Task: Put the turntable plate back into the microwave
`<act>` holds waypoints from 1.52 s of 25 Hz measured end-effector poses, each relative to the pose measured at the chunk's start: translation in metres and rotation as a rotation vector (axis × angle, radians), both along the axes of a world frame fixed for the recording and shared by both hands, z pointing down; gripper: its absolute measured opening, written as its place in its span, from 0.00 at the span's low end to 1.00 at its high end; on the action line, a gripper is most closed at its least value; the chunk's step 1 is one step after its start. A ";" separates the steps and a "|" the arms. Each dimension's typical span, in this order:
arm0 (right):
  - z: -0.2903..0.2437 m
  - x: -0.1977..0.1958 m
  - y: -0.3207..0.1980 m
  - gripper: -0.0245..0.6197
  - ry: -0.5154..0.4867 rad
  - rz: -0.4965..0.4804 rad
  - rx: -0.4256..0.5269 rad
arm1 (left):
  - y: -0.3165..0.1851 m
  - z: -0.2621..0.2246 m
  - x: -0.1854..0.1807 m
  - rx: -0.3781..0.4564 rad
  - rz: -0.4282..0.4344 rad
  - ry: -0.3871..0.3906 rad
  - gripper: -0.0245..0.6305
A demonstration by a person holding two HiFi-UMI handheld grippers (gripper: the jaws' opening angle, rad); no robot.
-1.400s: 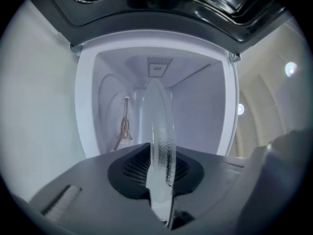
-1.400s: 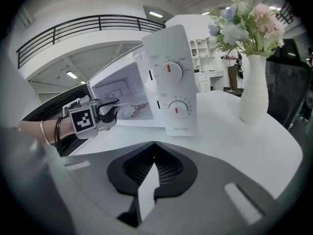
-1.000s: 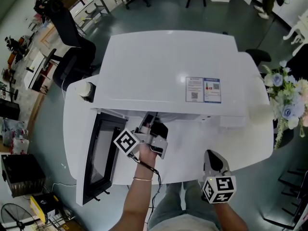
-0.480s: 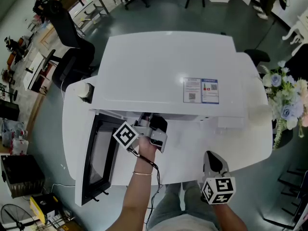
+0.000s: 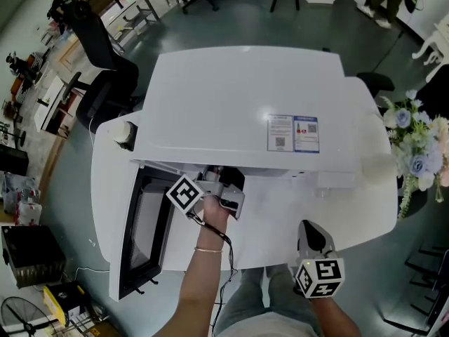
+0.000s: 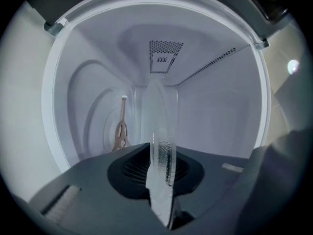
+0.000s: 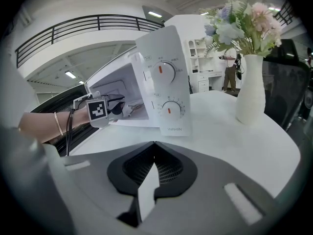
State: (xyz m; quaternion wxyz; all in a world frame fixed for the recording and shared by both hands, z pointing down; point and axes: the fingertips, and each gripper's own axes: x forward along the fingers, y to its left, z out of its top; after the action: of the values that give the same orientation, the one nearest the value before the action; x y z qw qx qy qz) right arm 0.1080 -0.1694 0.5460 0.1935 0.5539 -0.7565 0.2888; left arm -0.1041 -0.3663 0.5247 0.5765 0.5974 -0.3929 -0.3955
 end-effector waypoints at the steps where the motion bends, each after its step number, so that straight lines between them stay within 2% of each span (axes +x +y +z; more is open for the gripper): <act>1: 0.000 0.000 0.000 0.05 0.000 -0.001 0.000 | -0.001 0.001 0.000 -0.003 -0.001 0.000 0.11; 17: -0.001 -0.008 -0.010 0.05 -0.019 -0.004 0.006 | -0.011 0.010 0.001 -0.040 -0.011 -0.013 0.11; 19: -0.002 -0.009 -0.012 0.05 -0.020 -0.007 0.006 | -0.012 0.011 0.000 -0.048 -0.008 -0.018 0.08; 31: -0.003 -0.018 -0.011 0.05 -0.027 -0.027 0.006 | -0.005 0.020 -0.002 -0.094 0.057 -0.148 0.07; 35: -0.002 -0.018 -0.010 0.05 -0.026 -0.028 0.008 | -0.004 0.028 -0.003 -0.120 0.051 -0.126 0.06; 38: -0.003 -0.018 -0.009 0.05 -0.027 -0.027 0.010 | -0.004 0.030 -0.004 -0.139 0.048 -0.138 0.06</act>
State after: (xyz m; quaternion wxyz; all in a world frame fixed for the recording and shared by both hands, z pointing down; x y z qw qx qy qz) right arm 0.0897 -0.1785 0.5428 0.1843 0.5405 -0.7681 0.2898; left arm -0.1077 -0.3702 0.5548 0.5974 0.5911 -0.4438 -0.3112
